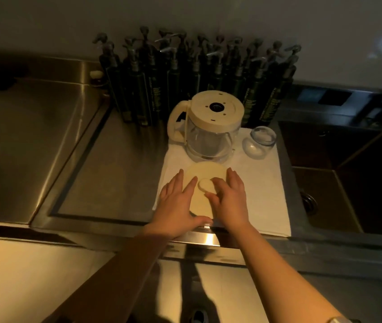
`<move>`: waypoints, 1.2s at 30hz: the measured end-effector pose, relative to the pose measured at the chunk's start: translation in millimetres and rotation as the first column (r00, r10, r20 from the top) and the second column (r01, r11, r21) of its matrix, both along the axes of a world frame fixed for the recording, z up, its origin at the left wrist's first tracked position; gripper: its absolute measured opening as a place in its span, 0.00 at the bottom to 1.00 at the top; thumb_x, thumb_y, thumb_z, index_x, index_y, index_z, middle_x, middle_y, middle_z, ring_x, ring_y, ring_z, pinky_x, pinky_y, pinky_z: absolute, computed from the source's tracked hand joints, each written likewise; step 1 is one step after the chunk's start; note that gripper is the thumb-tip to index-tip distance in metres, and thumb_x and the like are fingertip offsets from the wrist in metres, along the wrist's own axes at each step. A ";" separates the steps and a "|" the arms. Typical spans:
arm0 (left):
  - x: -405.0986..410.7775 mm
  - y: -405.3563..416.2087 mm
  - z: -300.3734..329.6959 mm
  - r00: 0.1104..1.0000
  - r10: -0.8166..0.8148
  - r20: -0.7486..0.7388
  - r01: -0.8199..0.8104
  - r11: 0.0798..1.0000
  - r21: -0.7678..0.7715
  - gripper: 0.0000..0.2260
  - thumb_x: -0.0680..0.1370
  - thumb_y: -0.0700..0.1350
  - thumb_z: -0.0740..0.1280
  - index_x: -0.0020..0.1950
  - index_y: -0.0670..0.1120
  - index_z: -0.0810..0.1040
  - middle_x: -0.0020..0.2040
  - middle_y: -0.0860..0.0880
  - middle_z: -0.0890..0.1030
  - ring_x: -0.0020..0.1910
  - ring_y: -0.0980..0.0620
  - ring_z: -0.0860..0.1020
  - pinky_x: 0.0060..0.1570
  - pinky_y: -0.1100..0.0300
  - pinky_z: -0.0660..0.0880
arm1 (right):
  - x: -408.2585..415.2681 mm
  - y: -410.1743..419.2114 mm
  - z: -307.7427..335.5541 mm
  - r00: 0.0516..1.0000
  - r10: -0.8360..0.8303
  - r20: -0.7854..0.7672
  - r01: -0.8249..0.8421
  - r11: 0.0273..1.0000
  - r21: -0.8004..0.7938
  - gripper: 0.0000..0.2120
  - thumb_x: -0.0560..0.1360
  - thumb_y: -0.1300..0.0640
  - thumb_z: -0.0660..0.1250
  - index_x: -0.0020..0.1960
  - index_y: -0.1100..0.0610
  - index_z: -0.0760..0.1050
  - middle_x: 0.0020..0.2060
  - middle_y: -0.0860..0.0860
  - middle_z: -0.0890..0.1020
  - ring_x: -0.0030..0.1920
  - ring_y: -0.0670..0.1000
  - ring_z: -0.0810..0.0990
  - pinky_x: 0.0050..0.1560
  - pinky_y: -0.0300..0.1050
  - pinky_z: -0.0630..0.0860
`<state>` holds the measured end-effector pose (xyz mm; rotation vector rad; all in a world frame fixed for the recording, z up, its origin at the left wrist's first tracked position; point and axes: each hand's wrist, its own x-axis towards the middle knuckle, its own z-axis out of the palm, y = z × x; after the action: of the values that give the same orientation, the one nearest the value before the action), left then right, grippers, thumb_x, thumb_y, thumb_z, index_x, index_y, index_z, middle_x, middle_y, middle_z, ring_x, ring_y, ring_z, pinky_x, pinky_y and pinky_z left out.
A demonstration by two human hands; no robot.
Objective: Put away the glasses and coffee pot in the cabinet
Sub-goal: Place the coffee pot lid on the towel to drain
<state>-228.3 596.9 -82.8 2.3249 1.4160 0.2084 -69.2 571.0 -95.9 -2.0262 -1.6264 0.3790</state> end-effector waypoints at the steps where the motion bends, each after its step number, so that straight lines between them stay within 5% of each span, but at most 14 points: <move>1: 2.1 1.3 0.1 1.000 0.003 -0.015 -0.003 1.000 0.007 0.48 0.68 0.68 0.69 0.79 0.55 0.47 0.79 0.48 0.41 0.78 0.47 0.42 0.76 0.49 0.46 | 1.9 1.3 -1.6 1.000 0.019 0.008 -0.019 1.000 -0.008 0.18 0.75 0.52 0.68 0.64 0.54 0.75 0.74 0.61 0.61 0.75 0.61 0.55 0.73 0.56 0.57; 6: 2.3 11.0 -6.9 0.993 -0.029 -0.115 0.028 1.000 -0.010 0.48 0.68 0.68 0.68 0.79 0.53 0.46 0.79 0.49 0.40 0.78 0.50 0.39 0.75 0.48 0.39 | -0.1 8.1 -12.2 0.997 0.079 0.014 -0.078 0.995 -0.056 0.19 0.77 0.54 0.66 0.67 0.53 0.72 0.76 0.60 0.57 0.76 0.60 0.51 0.74 0.53 0.53; 13: 6.7 26.8 -17.0 0.990 -0.078 -0.119 0.071 0.995 -0.066 0.48 0.69 0.66 0.70 0.79 0.51 0.47 0.80 0.48 0.44 0.78 0.50 0.41 0.76 0.48 0.41 | -4.2 21.5 -20.1 0.996 0.066 0.055 -0.061 0.995 -0.084 0.18 0.78 0.53 0.64 0.67 0.53 0.72 0.76 0.61 0.57 0.76 0.61 0.51 0.74 0.54 0.54; 26: 13.2 38.7 -26.7 0.986 -0.077 -0.151 0.071 0.997 -0.042 0.47 0.70 0.68 0.68 0.79 0.50 0.49 0.80 0.48 0.46 0.78 0.48 0.44 0.76 0.50 0.45 | -3.7 28.6 -35.8 0.998 0.027 0.052 -0.027 1.000 -0.005 0.17 0.76 0.57 0.67 0.64 0.54 0.76 0.70 0.60 0.70 0.73 0.62 0.61 0.71 0.61 0.60; 36: 13.4 31.7 -28.0 0.987 -0.072 -0.141 0.064 0.996 -0.061 0.47 0.71 0.69 0.65 0.79 0.51 0.45 0.80 0.48 0.44 0.78 0.48 0.41 0.76 0.47 0.47 | 1.9 25.6 -27.7 0.996 0.088 -0.001 -0.088 0.987 -0.136 0.21 0.79 0.55 0.62 0.72 0.52 0.68 0.76 0.57 0.60 0.77 0.59 0.51 0.74 0.58 0.50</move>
<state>-214.8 628.6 -110.8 2.3782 1.3866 -0.0190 -67.3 596.6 -123.6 -2.0593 -1.7399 0.5304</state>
